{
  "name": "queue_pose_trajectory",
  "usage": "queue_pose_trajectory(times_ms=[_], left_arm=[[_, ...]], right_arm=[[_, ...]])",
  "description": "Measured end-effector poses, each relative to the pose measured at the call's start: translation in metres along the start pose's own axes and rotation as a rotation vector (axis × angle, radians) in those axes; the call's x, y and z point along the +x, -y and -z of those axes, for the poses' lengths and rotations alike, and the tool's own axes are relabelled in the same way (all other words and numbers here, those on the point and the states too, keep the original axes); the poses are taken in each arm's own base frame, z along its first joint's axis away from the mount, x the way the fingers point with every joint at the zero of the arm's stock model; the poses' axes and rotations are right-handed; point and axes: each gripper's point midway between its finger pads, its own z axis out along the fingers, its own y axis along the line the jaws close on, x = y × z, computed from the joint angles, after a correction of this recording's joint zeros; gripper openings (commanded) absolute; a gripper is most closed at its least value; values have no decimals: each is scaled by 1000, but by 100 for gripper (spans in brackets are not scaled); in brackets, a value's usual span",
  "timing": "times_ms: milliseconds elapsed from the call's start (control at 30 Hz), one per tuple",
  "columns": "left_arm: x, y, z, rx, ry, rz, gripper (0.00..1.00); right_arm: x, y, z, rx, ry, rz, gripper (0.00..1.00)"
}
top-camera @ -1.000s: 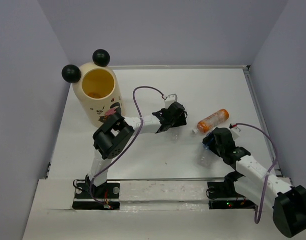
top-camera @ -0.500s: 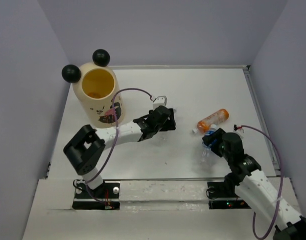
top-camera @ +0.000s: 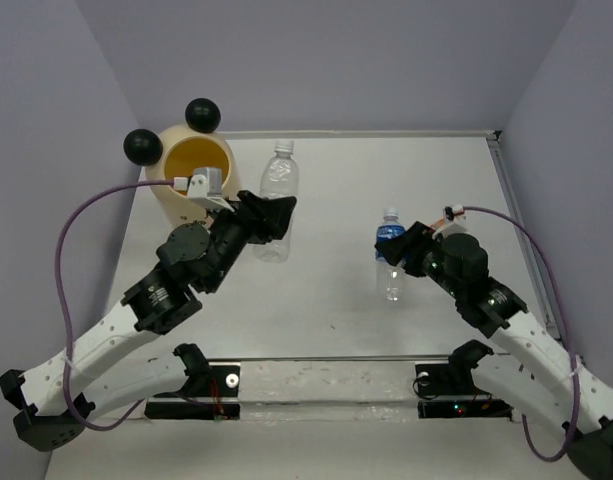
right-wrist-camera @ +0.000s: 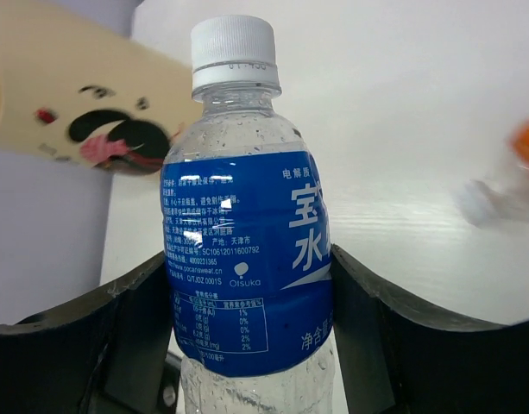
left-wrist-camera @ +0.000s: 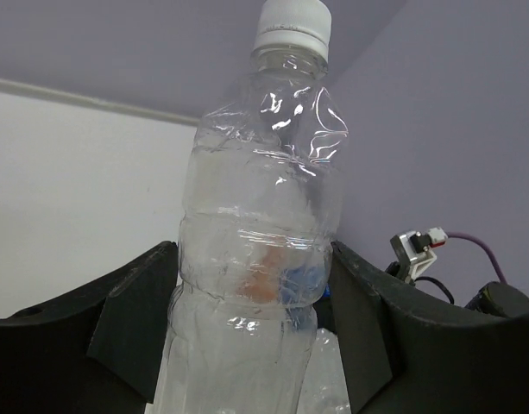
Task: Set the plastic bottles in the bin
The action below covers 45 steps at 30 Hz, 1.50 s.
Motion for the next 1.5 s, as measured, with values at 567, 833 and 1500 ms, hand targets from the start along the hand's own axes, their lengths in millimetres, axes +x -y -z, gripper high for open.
queue_pose_trajectory(times_ms=[567,833,1500], left_arm=[[-186,-31,148,-96,498,48,43],[-185,-56,164,-167,543,26,44],[-165,-86,166,-263,551,-28,44]], right_arm=[[11,-350,-141,-673,343,541,31],[5,-426,-173,-837,585,575,29],[35,-422,-229,-852,896,608,61]])
